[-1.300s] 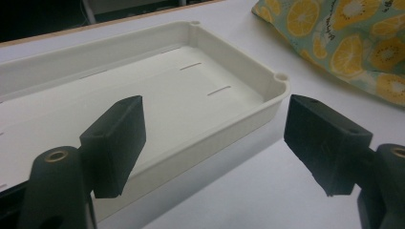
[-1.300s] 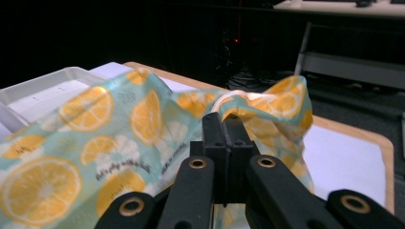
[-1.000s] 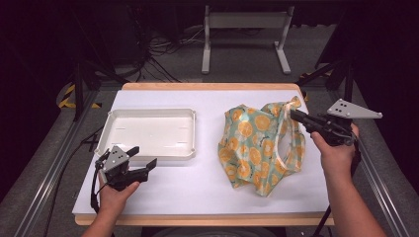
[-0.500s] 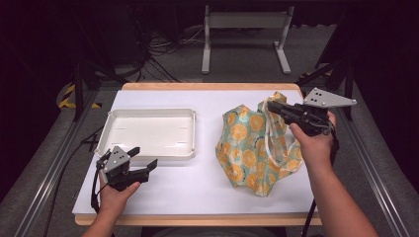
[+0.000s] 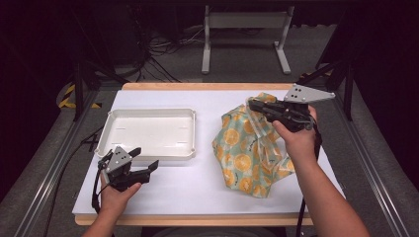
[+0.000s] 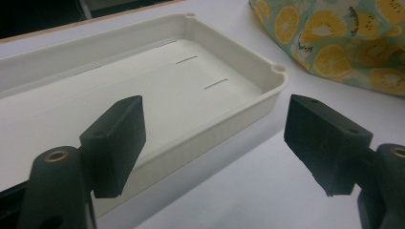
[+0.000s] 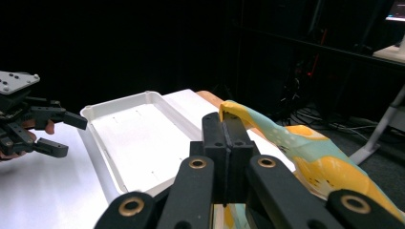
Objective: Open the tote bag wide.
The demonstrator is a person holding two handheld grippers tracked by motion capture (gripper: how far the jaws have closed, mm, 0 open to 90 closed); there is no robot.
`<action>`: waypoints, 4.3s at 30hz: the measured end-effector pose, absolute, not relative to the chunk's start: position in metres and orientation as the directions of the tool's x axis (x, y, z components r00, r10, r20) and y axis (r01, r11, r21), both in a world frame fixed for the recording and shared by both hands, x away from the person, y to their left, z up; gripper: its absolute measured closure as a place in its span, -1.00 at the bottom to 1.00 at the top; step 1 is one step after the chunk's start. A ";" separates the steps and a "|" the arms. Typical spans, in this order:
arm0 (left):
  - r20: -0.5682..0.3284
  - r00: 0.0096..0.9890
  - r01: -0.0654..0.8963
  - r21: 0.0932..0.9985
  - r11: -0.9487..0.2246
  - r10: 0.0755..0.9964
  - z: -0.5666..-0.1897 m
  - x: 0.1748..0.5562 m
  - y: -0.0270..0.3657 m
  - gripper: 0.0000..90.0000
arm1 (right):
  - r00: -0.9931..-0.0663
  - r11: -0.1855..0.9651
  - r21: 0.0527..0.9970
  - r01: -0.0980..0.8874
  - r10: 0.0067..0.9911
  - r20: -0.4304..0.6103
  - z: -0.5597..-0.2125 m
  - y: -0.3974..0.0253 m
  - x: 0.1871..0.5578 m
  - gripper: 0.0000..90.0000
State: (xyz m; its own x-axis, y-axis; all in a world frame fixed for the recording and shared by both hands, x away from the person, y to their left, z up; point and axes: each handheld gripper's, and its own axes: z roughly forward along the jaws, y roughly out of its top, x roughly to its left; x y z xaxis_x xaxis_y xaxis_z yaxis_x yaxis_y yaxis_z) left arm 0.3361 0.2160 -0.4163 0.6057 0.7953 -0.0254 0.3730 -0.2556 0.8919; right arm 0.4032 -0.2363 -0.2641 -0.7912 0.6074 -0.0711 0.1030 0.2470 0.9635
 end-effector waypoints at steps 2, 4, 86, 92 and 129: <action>-0.019 0.608 0.370 0.891 -0.262 0.794 -0.416 0.336 0.216 -0.50 | -0.796 0.248 0.963 0.109 0.602 -0.065 -0.264 -0.232 0.406 1.00; -0.023 0.609 0.371 0.892 -0.259 0.793 -0.416 0.336 0.215 -0.50 | -0.803 0.255 0.960 0.113 0.592 -0.063 -0.265 -0.224 0.409 1.00; -0.173 0.889 0.282 0.936 -0.209 0.424 -0.362 0.418 0.043 -0.11 | -0.855 0.365 0.920 0.142 0.513 -0.071 -0.290 -0.165 0.430 0.98; -0.200 0.894 0.297 0.934 -0.196 0.401 -0.361 0.420 0.038 0.09 | -0.855 0.364 0.921 0.139 0.513 -0.073 -0.290 -0.164 0.429 0.98; -0.172 0.862 0.270 0.952 -0.146 0.476 -0.343 0.418 0.070 0.99 | -0.830 0.312 0.939 0.143 0.554 -0.058 -0.281 -0.203 0.408 0.76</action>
